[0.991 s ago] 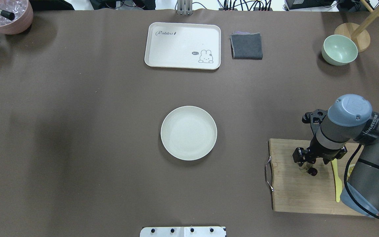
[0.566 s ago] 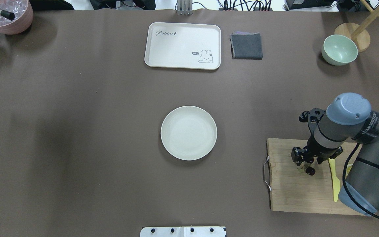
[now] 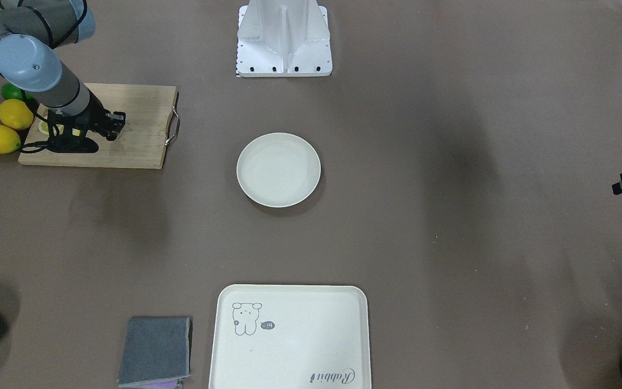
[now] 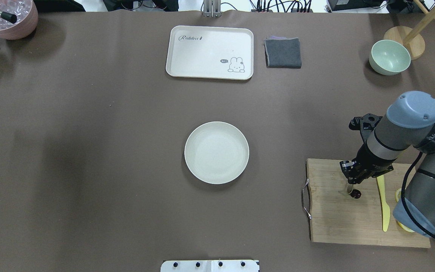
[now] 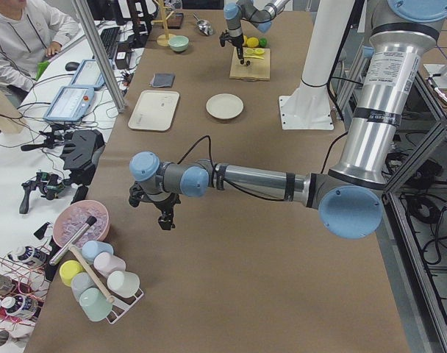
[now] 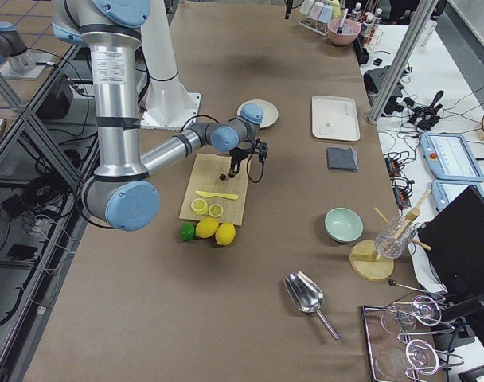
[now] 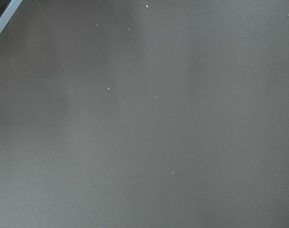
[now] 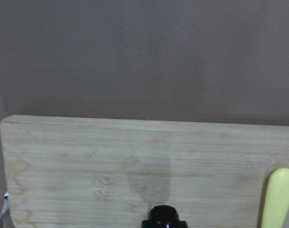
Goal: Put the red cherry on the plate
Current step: 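Lift the cherries with the right gripper and carry them over the white bowl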
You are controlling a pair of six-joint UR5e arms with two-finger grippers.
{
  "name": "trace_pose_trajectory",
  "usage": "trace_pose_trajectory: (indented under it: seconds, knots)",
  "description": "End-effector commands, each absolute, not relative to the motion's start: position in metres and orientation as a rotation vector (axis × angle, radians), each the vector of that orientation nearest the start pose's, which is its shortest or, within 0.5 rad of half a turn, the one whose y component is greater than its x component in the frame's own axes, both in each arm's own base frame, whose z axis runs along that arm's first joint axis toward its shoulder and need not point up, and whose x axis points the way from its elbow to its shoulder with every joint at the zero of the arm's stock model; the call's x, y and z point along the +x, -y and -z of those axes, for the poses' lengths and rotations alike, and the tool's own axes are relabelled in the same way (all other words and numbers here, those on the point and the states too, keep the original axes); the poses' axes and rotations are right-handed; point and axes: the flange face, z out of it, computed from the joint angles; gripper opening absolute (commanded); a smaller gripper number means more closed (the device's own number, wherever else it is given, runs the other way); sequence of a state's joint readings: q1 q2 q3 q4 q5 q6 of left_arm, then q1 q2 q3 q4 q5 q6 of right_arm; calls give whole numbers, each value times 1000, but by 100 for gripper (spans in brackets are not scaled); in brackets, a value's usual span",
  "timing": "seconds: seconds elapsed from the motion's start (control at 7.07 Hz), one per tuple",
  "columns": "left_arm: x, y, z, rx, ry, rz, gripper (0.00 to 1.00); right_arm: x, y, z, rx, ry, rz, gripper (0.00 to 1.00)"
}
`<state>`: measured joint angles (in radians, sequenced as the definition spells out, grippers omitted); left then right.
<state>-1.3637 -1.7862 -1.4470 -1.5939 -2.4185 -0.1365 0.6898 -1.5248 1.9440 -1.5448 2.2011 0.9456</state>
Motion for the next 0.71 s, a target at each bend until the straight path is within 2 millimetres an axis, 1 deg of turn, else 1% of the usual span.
trace_pose_trajectory:
  seconds: [0.0, 0.14, 0.28, 0.42, 0.57]
  knots:
    - [63, 587, -597, -40, -852, -114, 98, -342, 389, -443, -215, 738, 69, 0]
    - [64, 587, -596, -40, -854, -114, 98, -350, 413, -405, -225, 753, 42, 0]
    - [63, 587, -597, -41, -853, -114, 98, -362, 440, -345, -239, 752, 17, 0]
    - [63, 587, -600, -47, -852, -111, 98, -379, 455, -305, -237, 756, 12, 0]
    - [63, 587, -600, -47, -852, -111, 98, -391, 467, -280, -236, 777, -33, 0]
